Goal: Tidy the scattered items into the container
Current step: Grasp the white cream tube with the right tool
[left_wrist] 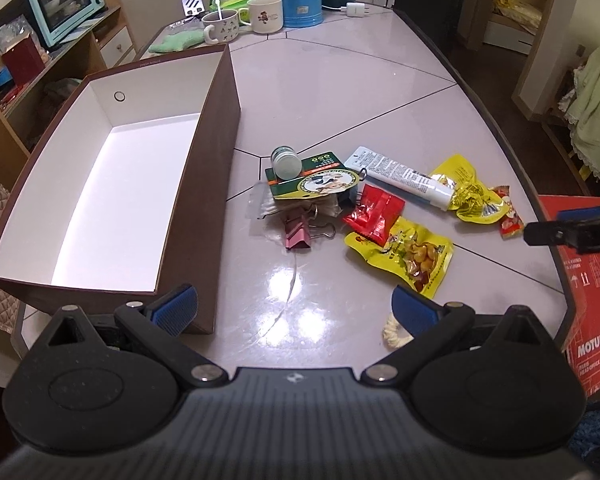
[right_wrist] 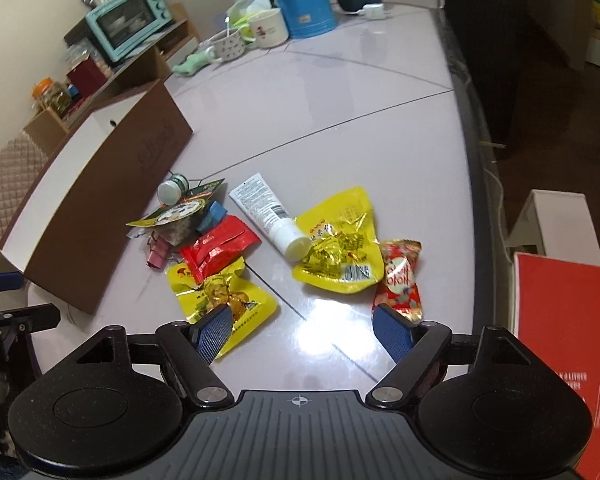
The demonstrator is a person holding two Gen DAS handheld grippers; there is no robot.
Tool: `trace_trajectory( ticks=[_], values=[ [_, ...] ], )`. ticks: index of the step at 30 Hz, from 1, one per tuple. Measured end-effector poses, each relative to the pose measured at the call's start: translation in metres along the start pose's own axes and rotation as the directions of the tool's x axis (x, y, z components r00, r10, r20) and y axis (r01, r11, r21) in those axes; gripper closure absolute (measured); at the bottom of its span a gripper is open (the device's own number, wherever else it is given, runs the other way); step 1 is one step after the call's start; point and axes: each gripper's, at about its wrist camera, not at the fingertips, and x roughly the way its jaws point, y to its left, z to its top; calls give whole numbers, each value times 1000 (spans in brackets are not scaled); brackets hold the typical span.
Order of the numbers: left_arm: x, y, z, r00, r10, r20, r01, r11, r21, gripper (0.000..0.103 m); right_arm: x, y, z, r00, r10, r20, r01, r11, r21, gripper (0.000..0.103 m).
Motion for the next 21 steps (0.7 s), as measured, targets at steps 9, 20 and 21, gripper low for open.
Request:
trace_trajectory(
  ticks=[9, 20, 21],
  values=[
    [15, -2, 1, 999, -23, -33, 23, 1000, 5, 4, 31, 5, 21, 999, 41, -12, -43, 986, -159, 27],
    [31, 0, -2, 997, -35, -64, 33, 999, -28, 4, 100, 21, 56, 998, 42, -54, -59, 924, -377, 44],
    [32, 0, -2, 997, -35, -68, 33, 999, -33, 4, 107, 23, 58, 997, 40, -59, -60, 916, -396, 44]
  ],
)
